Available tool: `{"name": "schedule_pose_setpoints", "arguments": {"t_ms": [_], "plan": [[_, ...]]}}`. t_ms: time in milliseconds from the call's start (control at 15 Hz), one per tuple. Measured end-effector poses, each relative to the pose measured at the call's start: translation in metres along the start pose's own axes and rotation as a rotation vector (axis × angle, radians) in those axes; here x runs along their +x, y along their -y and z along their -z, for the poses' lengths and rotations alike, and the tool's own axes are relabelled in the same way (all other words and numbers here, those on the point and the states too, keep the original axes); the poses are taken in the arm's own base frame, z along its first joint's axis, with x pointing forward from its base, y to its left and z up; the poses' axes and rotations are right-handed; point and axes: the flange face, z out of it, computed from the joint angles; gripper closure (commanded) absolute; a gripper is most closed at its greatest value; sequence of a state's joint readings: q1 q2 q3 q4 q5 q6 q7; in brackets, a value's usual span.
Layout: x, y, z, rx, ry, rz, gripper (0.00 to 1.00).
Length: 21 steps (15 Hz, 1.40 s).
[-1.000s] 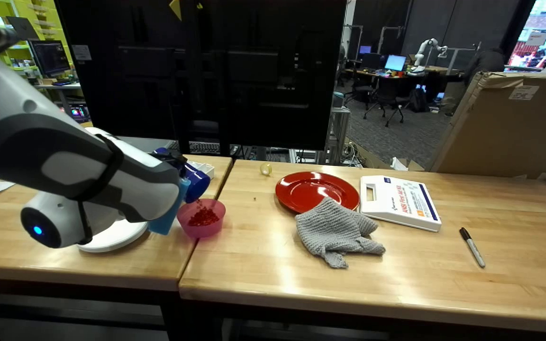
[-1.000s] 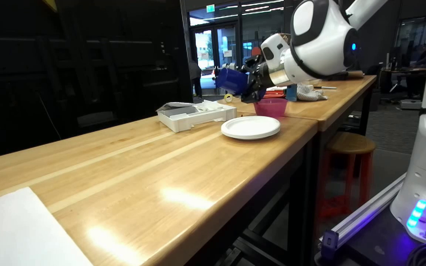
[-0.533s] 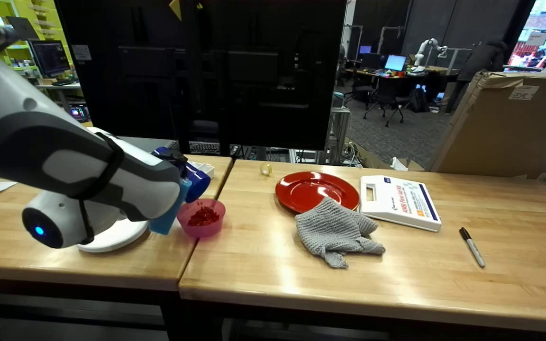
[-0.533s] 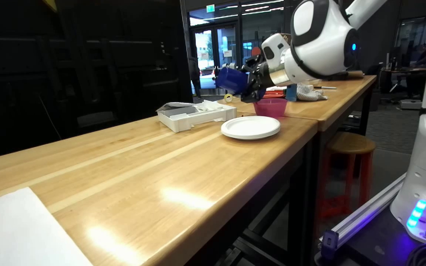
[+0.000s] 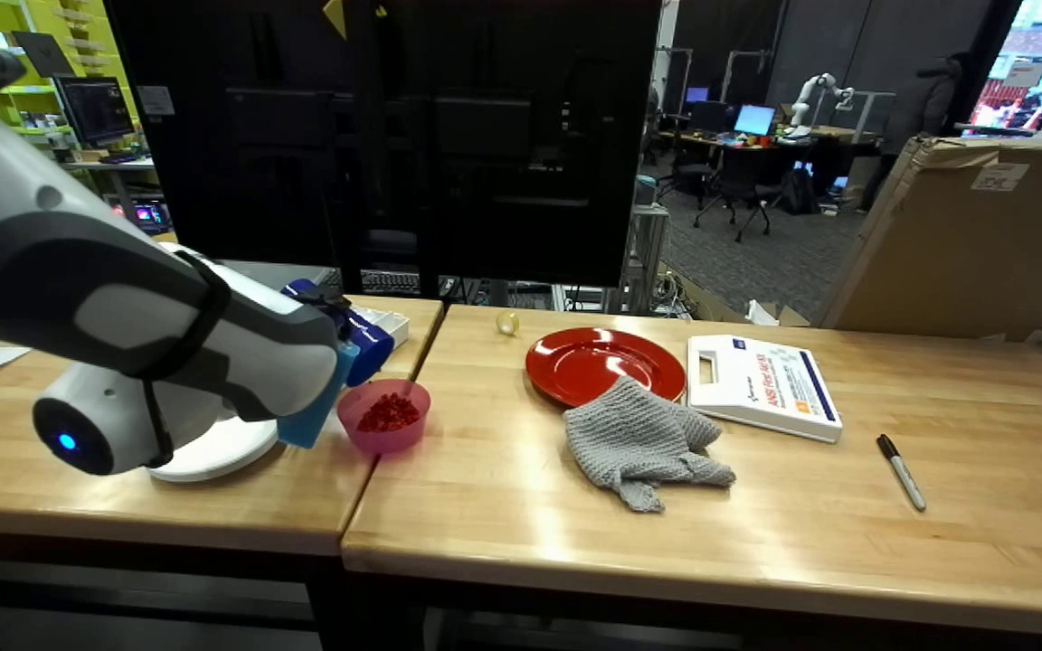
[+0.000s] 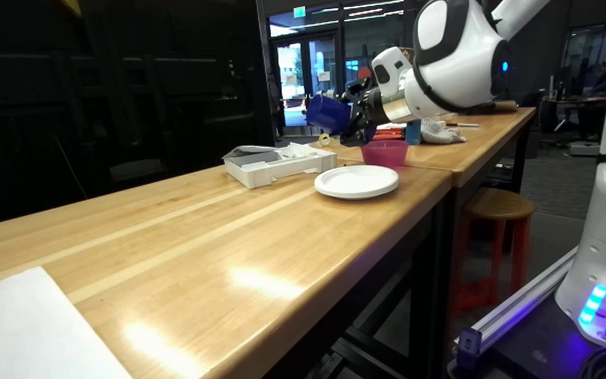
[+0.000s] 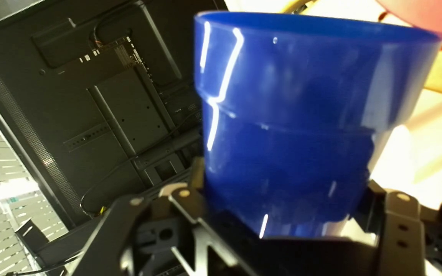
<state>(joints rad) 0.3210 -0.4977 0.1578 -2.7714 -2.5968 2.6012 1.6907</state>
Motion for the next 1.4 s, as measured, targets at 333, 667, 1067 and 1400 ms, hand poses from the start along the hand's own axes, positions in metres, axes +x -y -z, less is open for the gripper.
{"name": "schedule_pose_setpoints", "arguments": {"t_ms": [333, 667, 1067, 1400], "plan": [[-0.004, -0.003, -0.001, -0.008, 0.011, 0.001, 0.42], [-0.018, -0.013, -0.006, -0.041, 0.068, 0.048, 0.42], [-0.015, -0.017, 0.0, -0.044, 0.118, 0.14, 0.42], [0.001, -0.016, 0.011, -0.029, 0.14, 0.26, 0.42]]}}
